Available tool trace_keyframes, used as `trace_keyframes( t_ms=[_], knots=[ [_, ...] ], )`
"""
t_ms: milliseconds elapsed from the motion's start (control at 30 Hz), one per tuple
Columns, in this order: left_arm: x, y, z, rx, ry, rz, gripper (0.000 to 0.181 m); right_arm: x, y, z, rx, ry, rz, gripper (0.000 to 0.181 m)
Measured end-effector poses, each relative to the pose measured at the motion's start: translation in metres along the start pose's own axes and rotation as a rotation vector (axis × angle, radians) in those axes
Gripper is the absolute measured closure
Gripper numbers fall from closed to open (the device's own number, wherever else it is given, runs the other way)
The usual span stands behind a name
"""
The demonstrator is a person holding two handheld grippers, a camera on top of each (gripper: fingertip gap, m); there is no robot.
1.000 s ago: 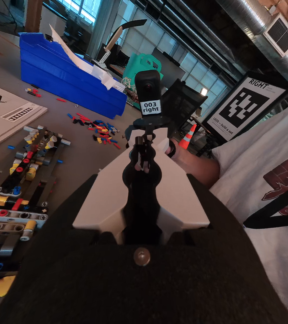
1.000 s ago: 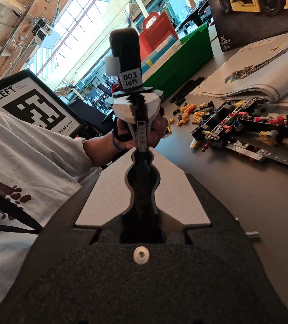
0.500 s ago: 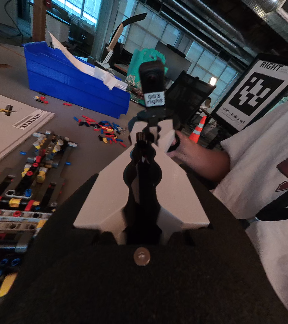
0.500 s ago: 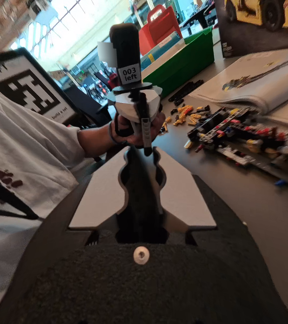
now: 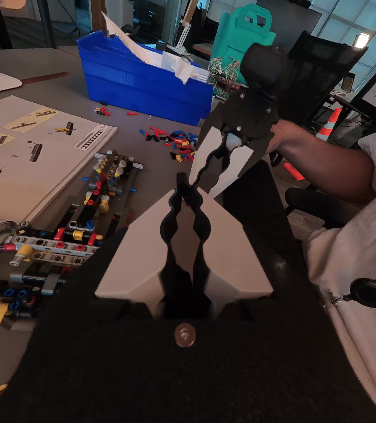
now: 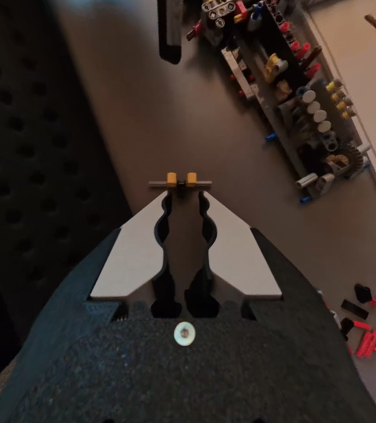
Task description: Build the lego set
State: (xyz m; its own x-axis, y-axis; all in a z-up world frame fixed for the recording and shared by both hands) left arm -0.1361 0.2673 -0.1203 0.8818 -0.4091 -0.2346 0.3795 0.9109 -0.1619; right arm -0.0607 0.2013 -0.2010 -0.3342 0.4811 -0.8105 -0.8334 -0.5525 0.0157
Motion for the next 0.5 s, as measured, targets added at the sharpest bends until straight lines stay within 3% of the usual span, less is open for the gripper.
trace_keyframes(
  t_ms=[33,300,367,500],
  knots=[
    [0.001,0.0,0.0,-0.001,0.001,-0.003,0.175,0.002,0.0,0.0,-0.017,0.007,-0.006,0.161],
    [0.004,-0.007,-0.003,-0.014,0.003,-0.063,0.175,0.008,-0.003,0.006,-0.033,-0.016,0.017,0.174],
    [0.004,-0.006,-0.003,-0.036,-0.006,-0.073,0.175,-0.001,-0.009,0.024,0.051,-0.169,0.05,0.174],
    [0.005,-0.01,-0.003,-0.115,-0.042,-0.142,0.175,-0.054,-0.005,0.095,0.354,-0.755,0.357,0.175]
  ],
)
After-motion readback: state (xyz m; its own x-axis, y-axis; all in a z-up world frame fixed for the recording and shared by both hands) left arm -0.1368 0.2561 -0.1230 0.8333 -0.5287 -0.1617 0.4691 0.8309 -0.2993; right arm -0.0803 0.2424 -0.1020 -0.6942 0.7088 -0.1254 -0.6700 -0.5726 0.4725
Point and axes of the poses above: each gripper's, where its closed fingertips meet, x out along the fingers, z out of its top, y = z × x across the jaws, the point moved 1 cm from there along -x, back along the fingers, and after that the axes turned 7 degrees about x, right-handed, at the moved point
